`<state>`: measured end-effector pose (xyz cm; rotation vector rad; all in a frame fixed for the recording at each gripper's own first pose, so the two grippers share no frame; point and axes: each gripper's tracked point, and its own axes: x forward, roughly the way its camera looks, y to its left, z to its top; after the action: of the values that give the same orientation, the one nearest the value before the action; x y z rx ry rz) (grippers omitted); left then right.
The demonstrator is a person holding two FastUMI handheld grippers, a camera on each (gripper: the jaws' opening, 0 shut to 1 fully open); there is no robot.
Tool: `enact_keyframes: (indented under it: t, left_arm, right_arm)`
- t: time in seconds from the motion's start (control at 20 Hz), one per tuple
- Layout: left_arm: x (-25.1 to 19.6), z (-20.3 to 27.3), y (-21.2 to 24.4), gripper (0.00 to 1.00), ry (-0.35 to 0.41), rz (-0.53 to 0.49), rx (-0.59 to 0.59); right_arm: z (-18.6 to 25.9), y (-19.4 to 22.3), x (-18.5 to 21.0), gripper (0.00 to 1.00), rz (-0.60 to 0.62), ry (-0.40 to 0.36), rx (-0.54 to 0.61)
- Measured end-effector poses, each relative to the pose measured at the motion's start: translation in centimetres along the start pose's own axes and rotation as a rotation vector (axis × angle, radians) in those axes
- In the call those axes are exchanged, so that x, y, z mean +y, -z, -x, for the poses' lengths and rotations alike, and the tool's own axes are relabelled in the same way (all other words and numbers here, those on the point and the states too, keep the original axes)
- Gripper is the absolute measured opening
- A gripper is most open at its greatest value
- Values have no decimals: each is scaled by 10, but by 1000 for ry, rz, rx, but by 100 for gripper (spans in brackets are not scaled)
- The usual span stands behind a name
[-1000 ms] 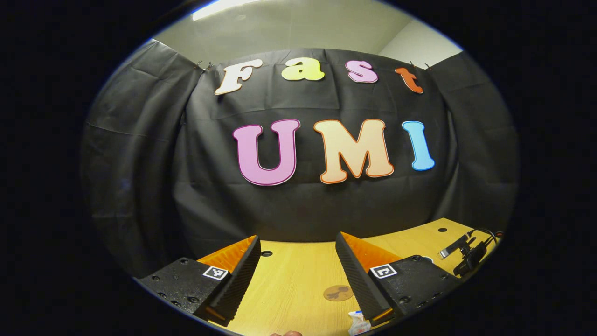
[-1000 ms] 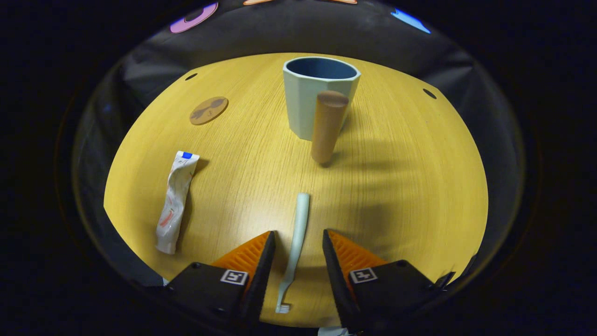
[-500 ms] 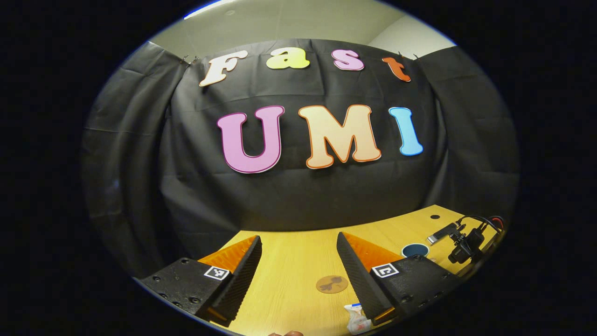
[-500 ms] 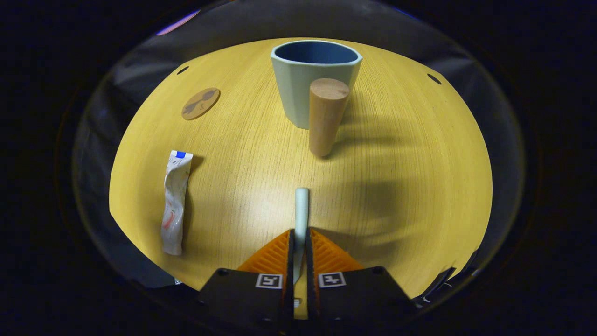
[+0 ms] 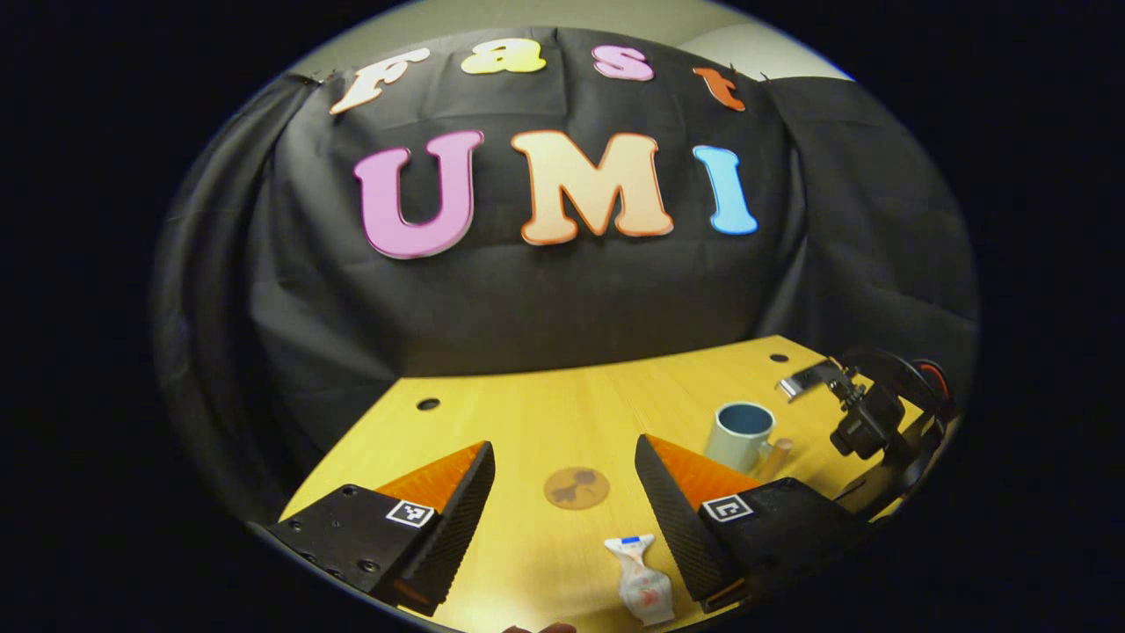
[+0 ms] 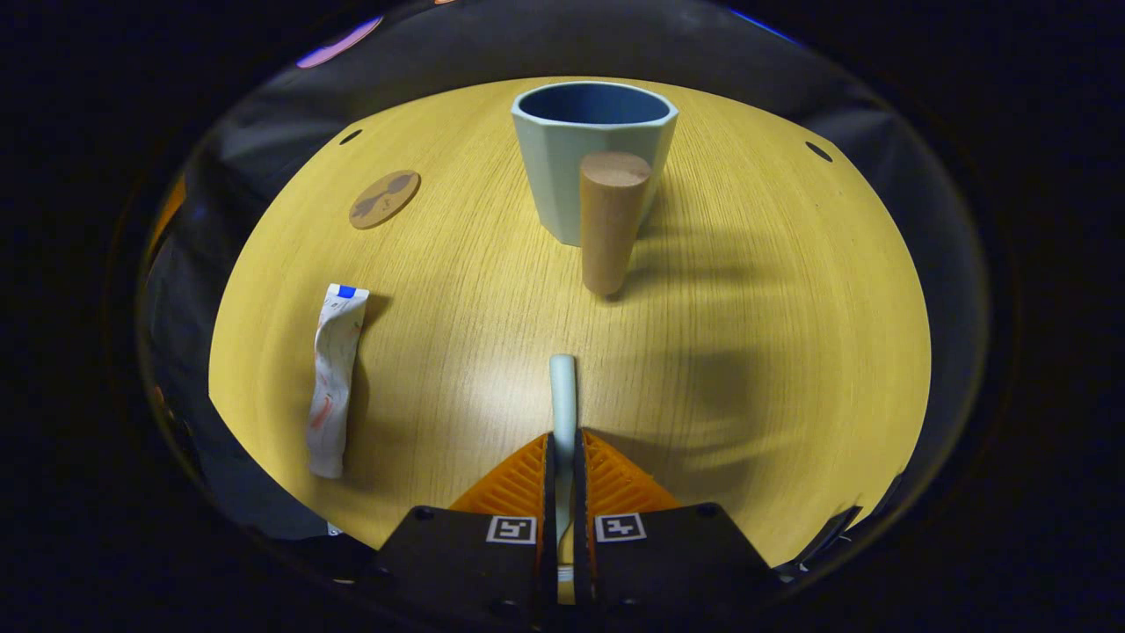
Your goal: Put the toothbrush and toothpaste on the desktop into the cup, then pick up the cup and place it on the coaster on the desktop.
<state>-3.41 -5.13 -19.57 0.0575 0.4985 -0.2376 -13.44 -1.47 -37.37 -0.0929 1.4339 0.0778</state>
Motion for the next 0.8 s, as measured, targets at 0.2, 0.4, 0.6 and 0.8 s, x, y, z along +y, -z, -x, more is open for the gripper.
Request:
enact_keyframes:
  t: [0.2,0.4,0.6,0.8]
  left_arm:
    - [-23,-6,58,95,72,25,203]
    - [-38,-4,105,95,108,44,371]
    - [-42,-8,135,95,102,40,473]
    - [-45,-16,151,95,87,53,534]
  right_arm:
    - [0,-1,0,10,1,-3,-15]
    - [0,0,0,10,-6,-11,-25]
    - [0,0,0,10,-16,-31,-31]
    - [0,1,0,10,-22,-48,-33]
